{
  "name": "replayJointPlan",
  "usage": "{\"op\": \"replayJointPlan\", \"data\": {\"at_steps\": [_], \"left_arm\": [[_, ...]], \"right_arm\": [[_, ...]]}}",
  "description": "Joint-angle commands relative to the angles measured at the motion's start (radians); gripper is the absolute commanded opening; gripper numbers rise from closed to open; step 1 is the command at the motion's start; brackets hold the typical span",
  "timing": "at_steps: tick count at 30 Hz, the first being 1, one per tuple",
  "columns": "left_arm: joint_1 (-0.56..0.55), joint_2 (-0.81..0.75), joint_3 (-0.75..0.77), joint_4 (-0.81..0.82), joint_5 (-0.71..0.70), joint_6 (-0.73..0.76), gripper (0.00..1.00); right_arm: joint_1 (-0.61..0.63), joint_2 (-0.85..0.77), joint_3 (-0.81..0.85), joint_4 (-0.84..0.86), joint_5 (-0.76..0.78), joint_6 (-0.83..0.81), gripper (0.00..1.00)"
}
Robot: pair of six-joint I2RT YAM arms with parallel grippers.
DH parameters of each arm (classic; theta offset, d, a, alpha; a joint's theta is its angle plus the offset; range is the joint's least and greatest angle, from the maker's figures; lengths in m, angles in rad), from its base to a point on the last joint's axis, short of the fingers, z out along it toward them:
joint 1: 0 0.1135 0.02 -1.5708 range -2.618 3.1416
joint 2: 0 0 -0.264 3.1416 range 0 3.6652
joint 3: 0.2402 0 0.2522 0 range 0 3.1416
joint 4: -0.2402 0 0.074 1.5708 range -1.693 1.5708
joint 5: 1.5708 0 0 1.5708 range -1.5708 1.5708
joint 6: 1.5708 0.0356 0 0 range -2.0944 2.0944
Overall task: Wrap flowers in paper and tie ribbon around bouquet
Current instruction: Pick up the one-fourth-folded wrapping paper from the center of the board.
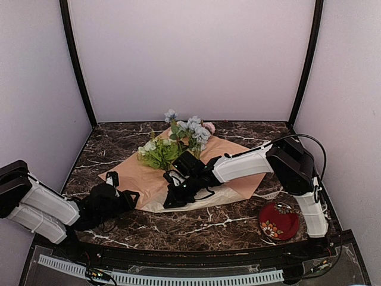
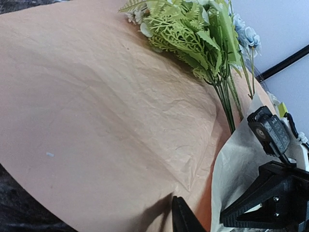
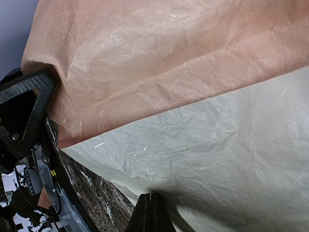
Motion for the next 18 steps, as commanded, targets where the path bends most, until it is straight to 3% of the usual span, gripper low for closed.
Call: {"op": "replayJointPlan", "data": {"at_steps": [1, 4, 5, 11, 14, 18], "left_arm": [[0.008, -0.080, 0.099, -0.210, -0.082, 0.076, 0.24], [0.008, -0.127, 0.168, -0.414, -0.149, 0.125, 0.23], [0.009, -0.137, 0.175, -0.431, -0.159, 0.142, 0.28], [0.061, -0.086, 0.170, -0.361, -0.060, 0.151, 0.40], [0.079, -0.029, 0.174, -0.323, -0.023, 0.146, 0.39], [0.102, -0.021, 0.206, -0.348, -0.043, 0.177, 0.30]], "right_arm": [[0.003, 0.049, -0.033, -0.071, 0.023, 0.010, 0.00], [0.003, 0.056, -0.031, -0.071, 0.017, 0.014, 0.00], [0.004, 0.058, -0.031, -0.071, 0.016, 0.015, 0.00], [0.003, 0.061, -0.027, -0.073, 0.012, 0.013, 0.00], [0.003, 0.060, -0.025, -0.078, 0.015, 0.010, 0.00], [0.003, 0.057, -0.029, -0.082, 0.020, 0.008, 0.00]]}}
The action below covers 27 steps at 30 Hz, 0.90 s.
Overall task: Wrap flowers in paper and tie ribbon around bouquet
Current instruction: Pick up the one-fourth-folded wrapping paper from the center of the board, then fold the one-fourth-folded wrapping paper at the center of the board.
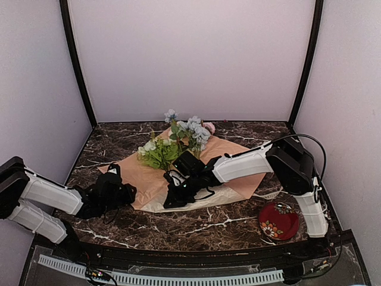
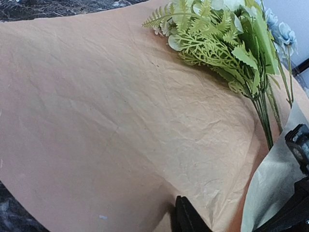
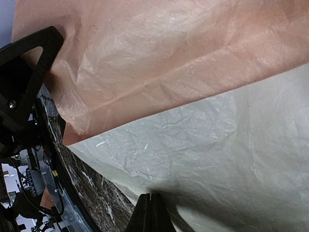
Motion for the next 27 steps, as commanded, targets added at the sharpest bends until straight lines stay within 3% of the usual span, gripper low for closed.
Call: {"op": "replayJointPlan", "data": {"at_steps": [1, 5, 14, 20, 27], "left_arm": [[0.027, -0.014, 0.042, -0.023, 0.004, 0.050, 0.25], [0.030, -0.034, 0.132, -0.145, -0.013, 0.113, 0.01], [0.029, 0.036, 0.376, -0.409, 0.069, 0.187, 0.00], [0.029, 0.172, 0.521, -0.478, 0.128, 0.227, 0.00], [0.029, 0.226, 0.614, -0.538, 0.097, 0.242, 0.00]], "right_arm": [[0.005, 0.057, -0.029, -0.085, 0.028, -0.002, 0.00], [0.004, 0.061, -0.030, -0.076, 0.020, 0.008, 0.00], [-0.020, 0.038, -0.041, -0.017, -0.033, 0.044, 0.00], [-0.042, -0.019, -0.046, 0.009, -0.051, 0.038, 0.00], [-0.075, -0.137, -0.138, 0.001, -0.006, 0.040, 0.00]]}}
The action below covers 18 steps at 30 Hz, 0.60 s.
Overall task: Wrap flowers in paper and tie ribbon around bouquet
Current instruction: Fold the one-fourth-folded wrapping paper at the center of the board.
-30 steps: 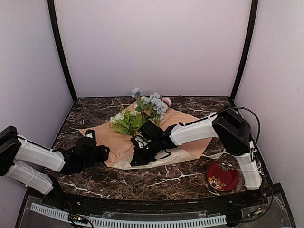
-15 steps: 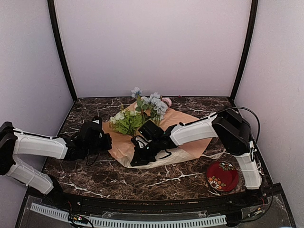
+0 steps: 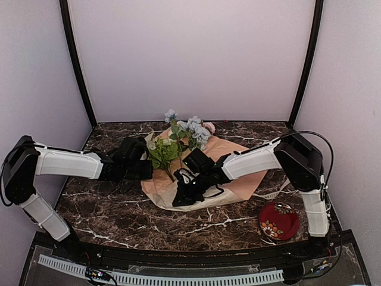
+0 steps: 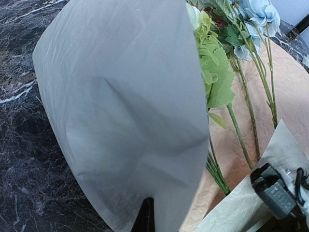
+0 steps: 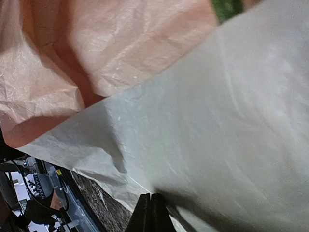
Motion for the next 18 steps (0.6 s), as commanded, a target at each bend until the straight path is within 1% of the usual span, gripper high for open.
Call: {"op": "replayJointPlan", "data": {"at_steps": [1, 6, 12, 18], "left_arm": [[0.005, 0.009, 0.066, -0.082, -0.008, 0.032, 0.00], [0.004, 0.007, 0.099, -0.100, 0.005, 0.030, 0.00], [-0.006, 0.033, 0.168, -0.107, 0.055, 0.033, 0.00], [-0.039, 0.108, 0.289, -0.108, 0.091, 0.048, 0.00]], "right_arm": [[-0.029, -0.088, -0.060, -0.027, 0.039, 0.000, 0.00], [-0.059, -0.093, -0.129, -0.003, 0.060, 0.011, 0.00], [-0.069, 0.000, -0.067, -0.038, 0.061, -0.022, 0.00], [-0.069, 0.004, -0.096, -0.006, 0.058, -0.011, 0.00]]}}
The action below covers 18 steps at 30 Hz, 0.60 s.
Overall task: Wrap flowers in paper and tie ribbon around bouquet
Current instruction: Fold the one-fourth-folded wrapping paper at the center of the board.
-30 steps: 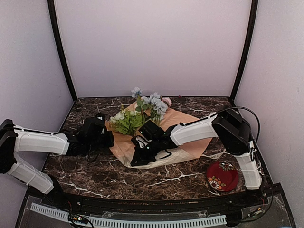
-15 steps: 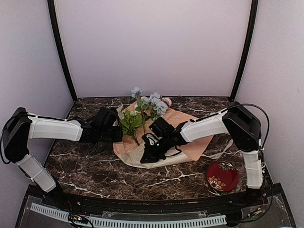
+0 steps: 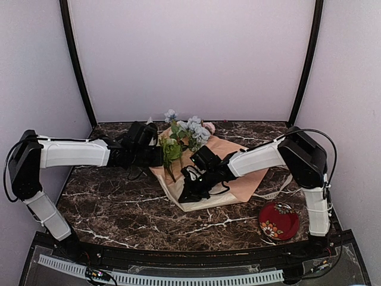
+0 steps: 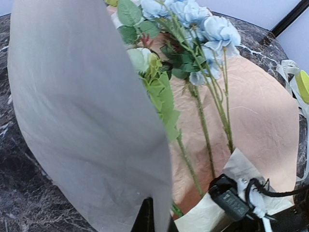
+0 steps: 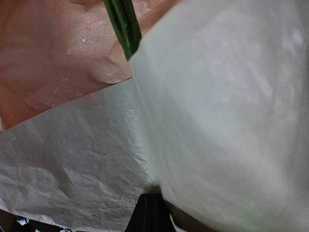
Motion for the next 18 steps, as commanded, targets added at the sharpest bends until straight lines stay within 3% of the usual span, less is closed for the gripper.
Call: {"op": "replayJointPlan", "data": {"at_steps": [1, 8, 18], "left_arm": [[-0.026, 0.067, 0.097, -0.005, 0.054, 0.021, 0.00], [-0.046, 0.238, 0.285, -0.024, 0.115, 0.040, 0.00], [-0.047, 0.334, 0.348, -0.035, 0.084, 0.058, 0.00]], "right_arm": [[-0.008, 0.051, -0.027, -0.005, 0.034, -0.007, 0.00], [-0.007, 0.027, -0.043, 0.043, 0.020, 0.004, 0.00], [-0.033, -0.161, -0.120, 0.028, 0.074, 0.021, 0.00]]}}
